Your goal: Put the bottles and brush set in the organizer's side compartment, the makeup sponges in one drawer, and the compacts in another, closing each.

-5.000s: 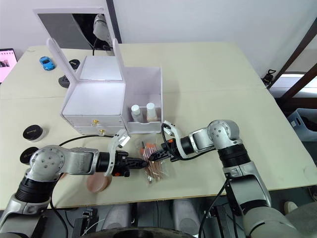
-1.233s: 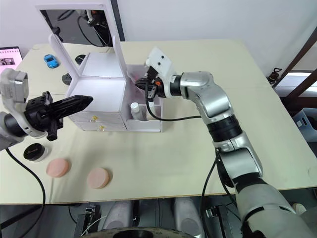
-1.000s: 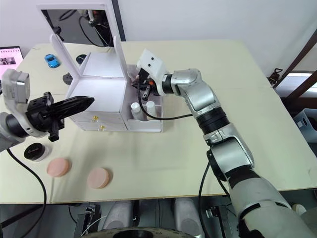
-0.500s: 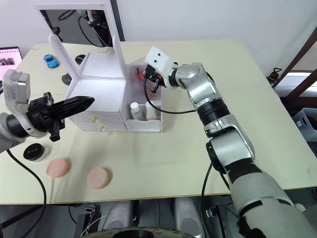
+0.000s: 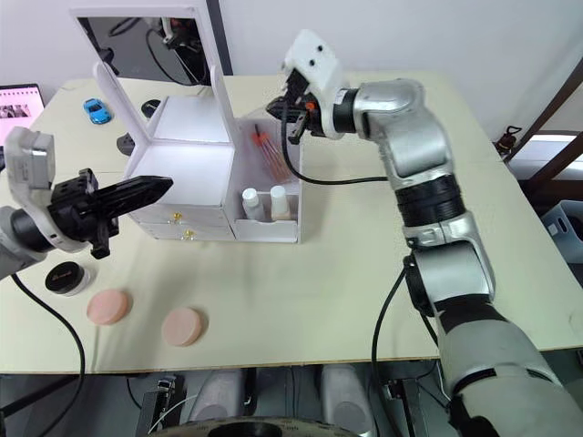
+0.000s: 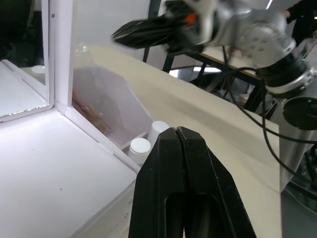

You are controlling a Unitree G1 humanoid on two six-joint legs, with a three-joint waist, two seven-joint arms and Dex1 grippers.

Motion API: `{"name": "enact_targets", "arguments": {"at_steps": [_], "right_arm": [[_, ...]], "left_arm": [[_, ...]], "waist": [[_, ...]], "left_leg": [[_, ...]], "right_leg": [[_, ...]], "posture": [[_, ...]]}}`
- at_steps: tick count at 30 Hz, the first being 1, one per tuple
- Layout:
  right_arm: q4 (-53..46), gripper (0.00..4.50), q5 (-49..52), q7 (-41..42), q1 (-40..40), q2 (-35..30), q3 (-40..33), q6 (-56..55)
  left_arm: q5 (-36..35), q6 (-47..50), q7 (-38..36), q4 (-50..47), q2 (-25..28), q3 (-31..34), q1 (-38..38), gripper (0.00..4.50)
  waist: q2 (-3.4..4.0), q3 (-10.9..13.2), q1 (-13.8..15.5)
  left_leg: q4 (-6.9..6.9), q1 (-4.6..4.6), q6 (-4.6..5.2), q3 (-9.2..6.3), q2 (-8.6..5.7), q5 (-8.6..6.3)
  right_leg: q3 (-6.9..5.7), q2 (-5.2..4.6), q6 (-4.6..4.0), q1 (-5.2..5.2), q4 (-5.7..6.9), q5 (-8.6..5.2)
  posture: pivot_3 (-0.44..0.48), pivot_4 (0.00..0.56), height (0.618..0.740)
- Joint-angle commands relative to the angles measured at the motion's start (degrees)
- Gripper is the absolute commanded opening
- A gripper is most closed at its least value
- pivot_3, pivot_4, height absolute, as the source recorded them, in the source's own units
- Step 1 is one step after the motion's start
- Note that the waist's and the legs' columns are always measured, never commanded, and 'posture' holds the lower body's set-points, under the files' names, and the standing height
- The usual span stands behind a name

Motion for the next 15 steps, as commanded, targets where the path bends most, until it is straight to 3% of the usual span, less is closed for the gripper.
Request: {"name": "enact_targets", "arguments": {"at_steps": [1,9,10,12,15], "right_arm": [[-7.91,0.02,6.50,2.84,1.58,-3.82,-4.19,6.46],[-17.86,0.02,16.13,8.46,14.13,-13.55,-10.82,8.44],[-18.43,0.55,16.97,8.41,15.71,-14.33,-11.83,8.34],[-19.20,1.18,18.05,8.00,18.35,-15.69,-13.31,7.76],[-20.33,2.79,19.41,8.27,25.99,-18.99,-17.92,6.35]], "left_arm": [[1.03,-1.58,-1.53,0.92,0.99,2.11,-0.83,0.00],[5.95,-2.05,-8.17,9.06,6.89,7.68,2.07,0.00],[6.98,-2.39,-9.27,10.83,7.81,8.53,2.52,0.55],[9.01,-3.24,-11.70,13.68,9.39,9.71,3.43,1.23],[15.24,-7.88,-17.15,22.93,12.56,11.94,5.03,2.94]], "waist": [[0.00,0.00,0.02],[-0.01,0.00,-0.27],[0.00,0.00,-0.28],[0.00,0.00,-0.28],[-0.03,-0.02,-0.11]], "left_leg": [[0.01,0.01,0.00,0.00,0.00,0.00],[0.03,0.03,0.00,0.04,0.00,0.00],[0.00,0.03,0.00,0.04,0.00,0.00],[-0.03,0.04,0.00,0.06,0.00,0.00],[-0.04,0.04,0.00,0.06,0.00,0.00]], "right_leg": [[0.00,0.00,0.00,0.00,0.00,0.00],[0.02,-0.01,-0.04,-0.02,-0.02,0.00],[0.02,-0.01,-0.07,-0.03,-0.02,-0.04],[0.02,-0.02,-0.11,-0.05,-0.02,-0.08],[0.01,-0.02,-0.12,-0.08,-0.02,-0.09]], "posture": [[0.000,0.150,0.723],[0.000,0.150,0.723],[0.000,0.150,0.723],[0.000,0.150,0.723],[0.000,0.150,0.723]]}}
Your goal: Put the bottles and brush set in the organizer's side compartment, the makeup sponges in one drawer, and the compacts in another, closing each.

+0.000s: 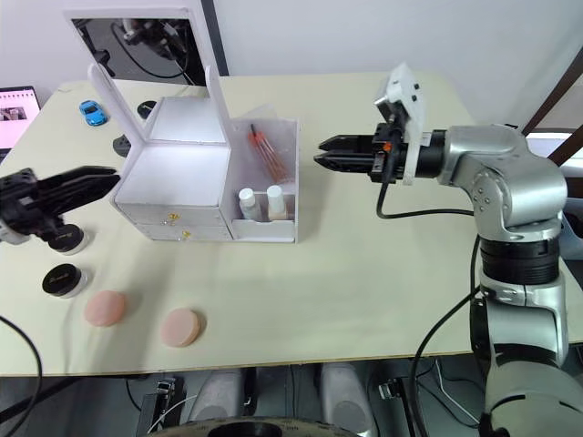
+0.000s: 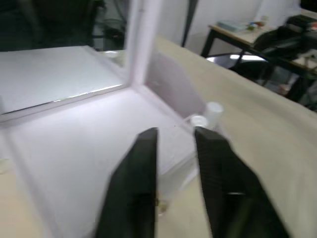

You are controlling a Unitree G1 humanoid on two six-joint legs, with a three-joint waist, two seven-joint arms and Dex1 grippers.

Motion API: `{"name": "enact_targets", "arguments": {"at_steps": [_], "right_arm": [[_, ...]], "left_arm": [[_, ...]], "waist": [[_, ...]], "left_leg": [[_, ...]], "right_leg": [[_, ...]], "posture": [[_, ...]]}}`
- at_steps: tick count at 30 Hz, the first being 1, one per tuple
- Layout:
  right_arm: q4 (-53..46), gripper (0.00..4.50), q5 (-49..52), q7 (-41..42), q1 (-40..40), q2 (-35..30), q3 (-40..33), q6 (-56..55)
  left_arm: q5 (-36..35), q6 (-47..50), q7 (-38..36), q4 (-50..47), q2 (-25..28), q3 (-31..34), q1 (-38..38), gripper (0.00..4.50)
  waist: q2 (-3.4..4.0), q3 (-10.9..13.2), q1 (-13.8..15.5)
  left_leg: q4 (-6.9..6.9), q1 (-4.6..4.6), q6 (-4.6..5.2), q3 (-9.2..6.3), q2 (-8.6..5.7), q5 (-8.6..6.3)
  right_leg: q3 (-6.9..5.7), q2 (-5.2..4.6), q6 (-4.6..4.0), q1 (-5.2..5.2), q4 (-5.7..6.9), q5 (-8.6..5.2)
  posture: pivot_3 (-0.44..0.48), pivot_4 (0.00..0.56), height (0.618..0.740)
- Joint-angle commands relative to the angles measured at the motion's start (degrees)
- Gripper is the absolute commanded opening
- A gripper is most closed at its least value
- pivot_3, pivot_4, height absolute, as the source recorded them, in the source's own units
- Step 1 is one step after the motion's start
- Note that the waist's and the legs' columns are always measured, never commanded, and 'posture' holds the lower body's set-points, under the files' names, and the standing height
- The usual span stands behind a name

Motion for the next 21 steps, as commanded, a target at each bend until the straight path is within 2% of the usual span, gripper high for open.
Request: {"name": "enact_targets", "arguments": {"at_steps": [1,3,4,7,11,17,21], "right_arm": [[-2.49,3.27,2.37,0.58,6.55,-4.08,-6.17,-1.50],[-2.66,4.23,3.56,0.94,10.34,-6.33,-8.23,-0.91],[-2.47,4.46,3.88,1.82,12.89,-7.99,-9.29,-0.94],[0.39,4.46,4.65,2.27,18.68,-10.06,-14.31,-2.81],[3.04,4.46,3.90,2.38,23.81,-10.86,-17.42,-7.33],[5.22,4.46,3.51,1.08,26.95,-10.09,-17.39,-11.92],[4.19,4.46,4.29,-1.00,24.69,-9.67,-15.61,-11.35]], "left_arm": [[7.16,-6.44,-6.57,10.67,3.90,4.48,1.52,3.39],[10.84,-10.16,-9.65,17.17,5.42,4.41,2.15,4.38],[12.55,-12.12,-10.83,21.52,6.13,4.42,1.85,4.48],[18.13,-20.16,-13.99,33.80,8.05,4.20,1.16,4.48],[22.06,-26.88,-16.70,44.18,9.21,3.71,-0.67,4.48],[23.81,-29.57,-18.46,46.44,8.20,3.28,-1.86,4.48],[23.49,-29.16,-17.91,44.88,7.32,4.33,-1.38,4.48]], "waist": [[-0.01,-0.01,0.09],[-0.01,0.00,0.18],[0.00,0.00,0.18],[-0.02,-0.01,0.19],[-0.03,-0.02,0.15],[-0.03,-0.02,0.15],[-0.03,-0.02,0.08]], "left_leg": [[-0.01,0.00,0.00,0.00,0.00,0.00],[0.00,-0.01,0.00,0.10,0.00,0.00],[0.00,-0.01,-0.01,0.13,0.00,0.00],[0.00,0.00,-0.01,0.18,0.01,-0.01],[0.00,0.00,-0.02,0.21,0.02,-0.01],[-0.01,0.01,-0.02,0.31,0.08,-0.01],[-0.02,0.01,-0.02,0.33,0.09,-0.01]], "right_leg": [[0.00,0.00,-0.02,0.00,-0.01,-0.02],[0.00,-0.06,-0.03,-0.03,-0.02,-0.03],[0.01,-0.09,-0.03,-0.04,-0.02,-0.03],[0.01,-0.13,-0.03,-0.06,-0.04,-0.03],[0.00,-0.16,-0.04,-0.07,-0.05,-0.02],[-0.01,-0.18,-0.06,-0.11,-0.02,0.00],[-0.01,-0.17,-0.06,-0.11,-0.01,0.00]], "posture": [[0.000,0.150,0.723],[0.000,0.150,0.723],[0.000,0.150,0.723],[0.000,0.150,0.723],[0.000,0.150,0.723],[0.000,0.150,0.723],[0.000,0.150,0.723]]}}
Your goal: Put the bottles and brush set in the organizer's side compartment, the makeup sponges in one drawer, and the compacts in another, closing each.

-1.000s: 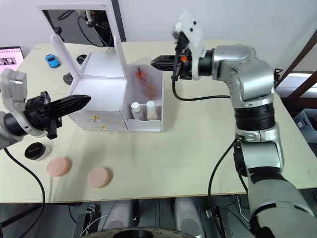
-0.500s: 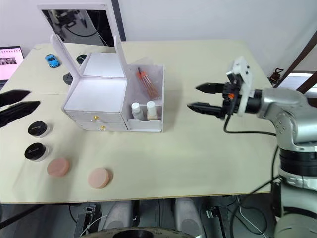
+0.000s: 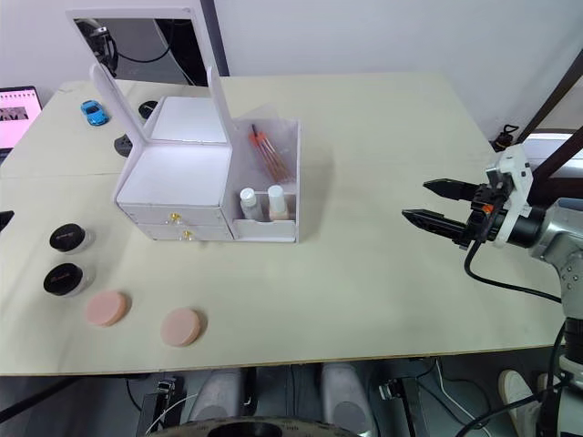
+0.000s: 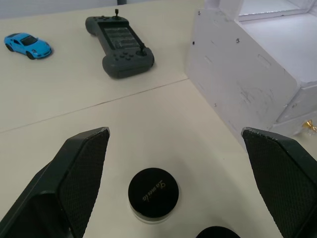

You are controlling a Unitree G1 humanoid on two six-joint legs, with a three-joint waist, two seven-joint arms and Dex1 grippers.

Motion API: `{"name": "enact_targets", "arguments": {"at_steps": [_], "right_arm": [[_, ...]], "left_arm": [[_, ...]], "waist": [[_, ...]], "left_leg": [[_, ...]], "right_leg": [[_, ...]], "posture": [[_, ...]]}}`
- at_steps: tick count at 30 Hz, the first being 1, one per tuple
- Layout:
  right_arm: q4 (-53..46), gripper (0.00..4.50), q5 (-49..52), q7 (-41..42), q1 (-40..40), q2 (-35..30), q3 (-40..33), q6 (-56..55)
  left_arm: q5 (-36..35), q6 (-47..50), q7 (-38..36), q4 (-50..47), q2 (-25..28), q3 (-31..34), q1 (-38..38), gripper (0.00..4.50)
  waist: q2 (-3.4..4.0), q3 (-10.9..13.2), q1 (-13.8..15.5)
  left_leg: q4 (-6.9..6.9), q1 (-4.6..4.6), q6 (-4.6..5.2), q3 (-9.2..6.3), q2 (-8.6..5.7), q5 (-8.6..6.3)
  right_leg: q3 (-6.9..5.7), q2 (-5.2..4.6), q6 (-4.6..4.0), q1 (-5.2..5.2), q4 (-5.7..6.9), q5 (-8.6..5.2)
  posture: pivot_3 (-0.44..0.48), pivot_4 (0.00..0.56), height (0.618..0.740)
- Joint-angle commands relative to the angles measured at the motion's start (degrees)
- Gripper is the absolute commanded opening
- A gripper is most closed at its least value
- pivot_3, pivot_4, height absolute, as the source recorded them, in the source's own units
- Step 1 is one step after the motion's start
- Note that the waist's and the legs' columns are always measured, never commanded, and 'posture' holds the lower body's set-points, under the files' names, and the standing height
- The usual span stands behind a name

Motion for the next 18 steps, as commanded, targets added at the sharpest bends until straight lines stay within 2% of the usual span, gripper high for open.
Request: {"name": "enact_targets", "arguments": {"at_steps": [1,7,11,13,14,16,17,18], "right_arm": [[-2.25,4.46,1.61,-1.87,-3.43,0.43,0.78,0.16],[-5.29,4.46,0.82,-9.88,-13.58,3.68,7.36,4.18],[-9.24,4.46,0.53,-8.91,-16.57,5.20,13.82,4.40],[-9.48,4.46,0.98,-9.16,-18.21,6.59,15.85,4.90],[-9.17,4.46,1.42,-9.29,-19.30,7.18,16.60,5.72],[-8.17,4.46,1.73,-9.15,-22.14,7.74,18.34,7.68],[-8.37,4.46,2.40,-8.54,-23.48,8.05,19.07,8.71],[-8.51,4.46,2.85,-8.13,-24.46,8.30,19.53,9.37]], "left_arm": [[-0.49,0.01,0.18,-2.19,0.07,2.85,0.55,4.48],[-2.48,3.78,2.06,-12.40,-2.85,8.92,8.03,4.48],[-4.80,7.77,5.48,-24.95,-8.07,14.83,15.45,4.48],[-6.13,10.03,8.00,-32.59,-11.37,17.40,19.11,4.48],[-6.84,11.05,9.48,-36.62,-13.17,18.65,20.96,4.48],[-8.67,12.65,13.36,-44.78,-17.51,21.00,24.04,4.48],[-9.71,13.24,15.73,-49.53,-20.29,21.57,25.66,4.48],[-10.46,13.77,17.42,-52.66,-22.05,21.89,26.65,4.48]], "waist": [[0.00,0.00,-0.20],[0.01,0.00,-0.61],[0.06,0.03,-0.33],[0.28,0.12,-1.51],[0.34,0.16,-1.70],[0.35,0.17,-1.60],[0.39,0.20,-1.20],[0.41,0.21,-0.70]], "left_leg": [[0.00,0.00,0.00,0.01,0.00,0.00],[-0.02,0.04,0.00,0.09,0.06,0.00],[-0.08,0.04,0.00,0.11,0.10,0.00],[-0.17,-0.11,0.02,-0.95,-0.28,0.01],[-0.04,-0.16,0.02,-1.99,-0.83,0.02],[0.03,-0.27,0.01,-3.39,-1.82,0.03],[0.14,-0.18,-0.10,-3.21,-1.79,0.08],[0.09,-0.29,-0.12,-3.22,-1.82,0.09]], "right_leg": [[0.00,0.00,0.00,0.00,0.00,0.00],[0.01,0.01,-0.01,-0.06,0.08,0.01],[0.01,0.01,-0.02,-0.08,0.05,0.00],[-1.04,-0.52,0.02,0.53,-0.09,-0.19],[-1.93,-1.05,0.13,1.04,0.08,-0.62],[-3.06,-1.98,0.29,1.34,0.63,-1.21],[-2.92,-2.03,0.24,1.04,0.79,-1.37],[-2.93,-2.06,0.23,1.20,0.79,-1.37]], "posture": [[0.000,0.150,0.723],[0.000,0.150,0.723],[0.000,0.150,0.723],[0.000,0.150,0.724],[0.000,0.150,0.725],[0.000,0.150,0.725],[0.000,0.150,0.725],[0.000,0.150,0.725]]}}
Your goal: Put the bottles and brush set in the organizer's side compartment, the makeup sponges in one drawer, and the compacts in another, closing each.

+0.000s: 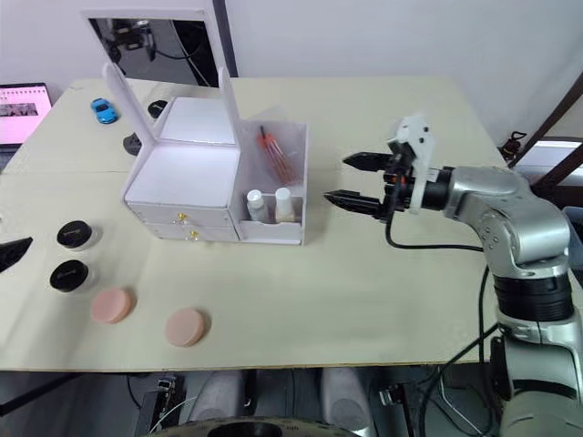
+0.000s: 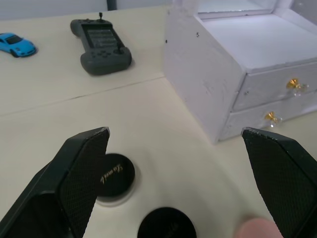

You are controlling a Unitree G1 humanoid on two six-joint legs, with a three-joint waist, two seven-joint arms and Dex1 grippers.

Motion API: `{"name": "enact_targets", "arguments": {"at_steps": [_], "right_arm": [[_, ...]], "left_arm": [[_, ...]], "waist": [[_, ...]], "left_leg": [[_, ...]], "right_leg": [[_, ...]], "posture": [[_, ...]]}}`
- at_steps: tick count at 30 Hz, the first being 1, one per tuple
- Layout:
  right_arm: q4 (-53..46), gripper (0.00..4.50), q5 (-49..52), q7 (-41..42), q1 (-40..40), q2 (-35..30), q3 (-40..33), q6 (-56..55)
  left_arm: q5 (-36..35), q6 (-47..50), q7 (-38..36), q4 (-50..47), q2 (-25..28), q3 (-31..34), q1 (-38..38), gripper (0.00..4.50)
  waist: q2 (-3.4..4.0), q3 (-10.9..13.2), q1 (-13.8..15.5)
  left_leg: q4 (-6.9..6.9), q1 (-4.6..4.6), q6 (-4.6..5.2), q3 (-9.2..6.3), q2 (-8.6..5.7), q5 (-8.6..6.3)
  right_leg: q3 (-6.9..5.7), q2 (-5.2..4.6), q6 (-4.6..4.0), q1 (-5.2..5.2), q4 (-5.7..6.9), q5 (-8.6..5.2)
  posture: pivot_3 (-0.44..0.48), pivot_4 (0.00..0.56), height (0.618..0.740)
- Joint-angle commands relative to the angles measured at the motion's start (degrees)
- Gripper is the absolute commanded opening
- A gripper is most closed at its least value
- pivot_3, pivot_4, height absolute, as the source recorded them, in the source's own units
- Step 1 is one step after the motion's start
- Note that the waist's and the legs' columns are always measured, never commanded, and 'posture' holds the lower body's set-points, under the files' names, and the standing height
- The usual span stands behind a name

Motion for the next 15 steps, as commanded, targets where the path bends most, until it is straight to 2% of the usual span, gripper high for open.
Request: {"name": "enact_targets", "arguments": {"at_steps": [1,4,6,10,15], "right_arm": [[-1.68,4.46,2.61,1.71,-4.24,0.64,0.81,1.88],[-2.49,4.46,3.57,2.78,-7.64,2.05,2.70,2.66],[-3.07,4.46,3.87,2.99,-9.92,2.98,3.87,3.23],[-5.52,4.46,4.08,2.56,-12.09,3.05,4.57,4.16],[-7.41,4.46,2.16,0.25,-11.88,1.53,3.60,3.68]], "left_arm": [[-4.17,1.47,7.86,-14.53,-6.17,2.70,2.81,4.48],[-5.85,2.05,16.63,-27.63,-14.56,-1.96,5.19,4.48],[-4.04,1.22,21.34,-33.47,-19.07,-6.82,5.77,4.48],[0.64,-0.03,30.45,-40.17,-26.08,-17.75,4.60,4.48],[7.76,-0.97,38.26,-42.44,-30.35,-29.18,2.83,4.48]], "waist": [[0.01,0.01,1.00],[-0.01,-0.01,1.71],[-0.01,-0.01,1.73],[-0.06,-0.06,1.61],[-0.05,-0.07,1.53]], "left_leg": [[0.00,-0.01,-0.03,0.03,0.00,0.02],[0.00,0.02,-0.03,0.02,0.03,0.02],[0.06,0.03,-0.03,0.02,0.02,0.02],[0.15,0.32,-0.03,0.03,-0.01,0.02],[0.19,0.38,-0.03,-0.01,-0.02,0.02]], "right_leg": [[0.02,0.02,0.00,-0.09,-0.01,0.00],[0.02,0.07,-0.02,-0.02,-0.02,-0.01],[0.02,0.08,-0.02,0.05,-0.02,0.00],[0.08,0.11,-0.03,0.38,-0.01,0.01],[0.06,0.15,-0.03,0.48,-0.01,0.01]], "posture": [[0.000,0.150,0.725],[0.000,0.150,0.725],[0.000,0.150,0.725],[0.000,0.150,0.725],[0.000,0.150,0.725]]}}
